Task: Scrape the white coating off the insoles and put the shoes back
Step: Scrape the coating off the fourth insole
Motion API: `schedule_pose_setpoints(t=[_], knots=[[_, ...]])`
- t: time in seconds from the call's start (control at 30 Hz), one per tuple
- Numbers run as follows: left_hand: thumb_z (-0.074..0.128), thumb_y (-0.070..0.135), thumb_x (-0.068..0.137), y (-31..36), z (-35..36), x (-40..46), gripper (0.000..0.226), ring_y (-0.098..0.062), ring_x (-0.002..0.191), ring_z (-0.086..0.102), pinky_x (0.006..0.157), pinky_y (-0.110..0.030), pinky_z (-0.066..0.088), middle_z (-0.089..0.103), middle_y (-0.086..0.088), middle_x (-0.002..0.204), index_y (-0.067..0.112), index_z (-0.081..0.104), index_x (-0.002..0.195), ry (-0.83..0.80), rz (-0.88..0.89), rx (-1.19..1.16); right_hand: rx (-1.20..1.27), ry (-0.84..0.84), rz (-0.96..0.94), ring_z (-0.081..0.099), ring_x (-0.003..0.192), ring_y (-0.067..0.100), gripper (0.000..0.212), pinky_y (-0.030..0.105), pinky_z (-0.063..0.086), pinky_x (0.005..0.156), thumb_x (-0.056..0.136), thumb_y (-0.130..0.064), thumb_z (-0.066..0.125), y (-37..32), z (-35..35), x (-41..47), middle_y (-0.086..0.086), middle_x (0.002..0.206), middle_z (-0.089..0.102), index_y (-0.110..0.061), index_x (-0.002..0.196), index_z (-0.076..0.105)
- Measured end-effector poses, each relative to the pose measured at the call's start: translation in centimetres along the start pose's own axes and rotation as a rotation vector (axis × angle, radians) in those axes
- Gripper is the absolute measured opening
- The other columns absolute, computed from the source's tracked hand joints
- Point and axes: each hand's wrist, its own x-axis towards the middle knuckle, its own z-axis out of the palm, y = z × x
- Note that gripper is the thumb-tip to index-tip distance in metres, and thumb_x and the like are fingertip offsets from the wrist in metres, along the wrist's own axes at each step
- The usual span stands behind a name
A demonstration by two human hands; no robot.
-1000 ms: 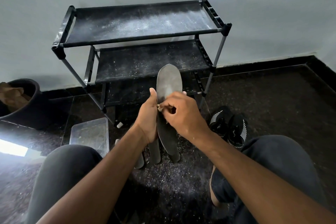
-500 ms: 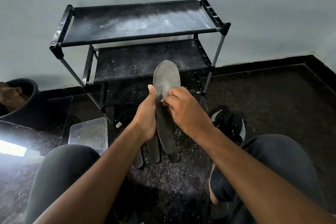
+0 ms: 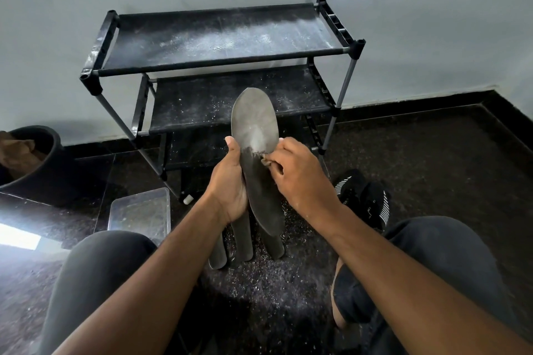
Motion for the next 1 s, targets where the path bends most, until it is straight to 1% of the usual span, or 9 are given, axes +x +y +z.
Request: schedule_pose_setpoints(t=[0.1, 0.17, 0.3, 0.43, 0.5, 0.6, 0.73, 0.83, 1.0], knots=[[0.017, 0.070, 0.102, 0.5, 0.1, -0.1, 0.089, -0.030, 0.134, 0.059, 0.116, -0.043, 0.043, 0.061, -0.020, 0.143, -0.001, 0.051, 0.145, -0.028, -0.009, -0.034, 0.142, -0.088, 0.021, 0.063, 0.088, 0.017, 0.008, 0.028, 0.055, 0.083, 0.085, -0.002, 0.068, -0.8, 0.4, -0.5, 0.005, 0.095, 0.062, -0.002, 0.090, 0.074], [0.017, 0.072, 0.101, 0.7, 0.1, -0.3, 0.092, -0.029, 0.131, 0.062, 0.113, -0.043, 0.044, 0.063, -0.020, 0.141, -0.002, 0.054, 0.141, -0.031, -0.033, -0.049, 0.202, -0.144, 0.031, 0.063, 0.085, 0.011, 0.008, 0.026, 0.055, 0.080, 0.082, -0.001, 0.068, -1.1, 0.4, -0.7, 0.003, 0.093, 0.063, -0.001, 0.087, 0.074], [0.028, 0.067, 0.103, 0.2, 0.1, -0.3, 0.083, -0.033, 0.129, 0.063, 0.107, -0.046, 0.053, 0.064, -0.024, 0.137, -0.001, 0.054, 0.143, 0.035, -0.027, -0.008, 0.119, -0.038, 0.042, 0.062, 0.087, 0.014, 0.006, 0.028, 0.056, 0.081, 0.087, -0.003, 0.068, -0.2, -0.2, 0.2, 0.004, 0.094, 0.060, -0.003, 0.090, 0.074], [0.029, 0.065, 0.103, -0.2, 0.8, -0.6, 0.080, -0.034, 0.128, 0.064, 0.110, -0.047, 0.051, 0.065, -0.025, 0.136, 0.000, 0.058, 0.140, 0.016, -0.031, 0.054, 0.048, 0.081, 0.037, 0.061, 0.085, 0.017, 0.007, 0.028, 0.056, 0.077, 0.089, -0.002, 0.067, 0.0, -0.6, 0.4, 0.006, 0.094, 0.059, 0.000, 0.093, 0.072], [0.029, 0.066, 0.103, 0.0, 0.7, -0.5, 0.081, -0.033, 0.126, 0.065, 0.105, -0.045, 0.055, 0.066, -0.023, 0.135, 0.000, 0.059, 0.139, 0.035, -0.033, 0.066, 0.115, 0.010, 0.052, 0.063, 0.084, 0.016, 0.008, 0.027, 0.055, 0.081, 0.085, -0.002, 0.068, -0.4, -0.3, -0.1, 0.004, 0.093, 0.062, -0.002, 0.091, 0.074], [0.030, 0.068, 0.102, 0.0, 0.4, -0.3, 0.084, -0.034, 0.132, 0.060, 0.115, -0.046, 0.045, 0.062, -0.023, 0.141, -0.001, 0.054, 0.144, 0.029, -0.042, 0.055, 0.162, -0.109, 0.045, 0.064, 0.085, 0.016, 0.010, 0.028, 0.052, 0.091, 0.082, -0.002, 0.068, -0.8, 0.2, -0.5, 0.002, 0.093, 0.064, -0.004, 0.089, 0.076], [0.032, 0.062, 0.104, 0.0, 0.7, -0.4, 0.078, -0.034, 0.129, 0.063, 0.110, -0.047, 0.051, 0.064, -0.025, 0.137, -0.002, 0.056, 0.141, 0.057, -0.020, 0.045, 0.089, 0.002, 0.055, 0.060, 0.086, 0.014, 0.007, 0.027, 0.055, 0.080, 0.089, -0.004, 0.069, 0.3, -0.6, 0.6, 0.003, 0.095, 0.060, -0.004, 0.093, 0.074], [0.033, 0.061, 0.104, 0.1, 0.9, -0.6, 0.076, -0.034, 0.128, 0.064, 0.112, -0.049, 0.049, 0.065, -0.024, 0.136, -0.001, 0.058, 0.139, 0.060, -0.011, 0.061, 0.040, 0.083, 0.046, 0.061, 0.089, 0.016, 0.009, 0.028, 0.056, 0.081, 0.090, -0.002, 0.066, 0.6, -0.7, 0.7, 0.004, 0.096, 0.059, -0.002, 0.097, 0.072], [0.033, 0.063, 0.104, 0.1, 0.7, -0.8, 0.077, -0.032, 0.128, 0.064, 0.107, -0.042, 0.054, 0.065, -0.023, 0.137, -0.001, 0.058, 0.140, 0.061, -0.036, 0.099, 0.131, -0.056, 0.009, 0.063, 0.086, 0.017, 0.013, 0.030, 0.056, 0.083, 0.086, -0.002, 0.068, -0.8, 0.1, -0.5, 0.005, 0.094, 0.063, -0.003, 0.097, 0.075]])
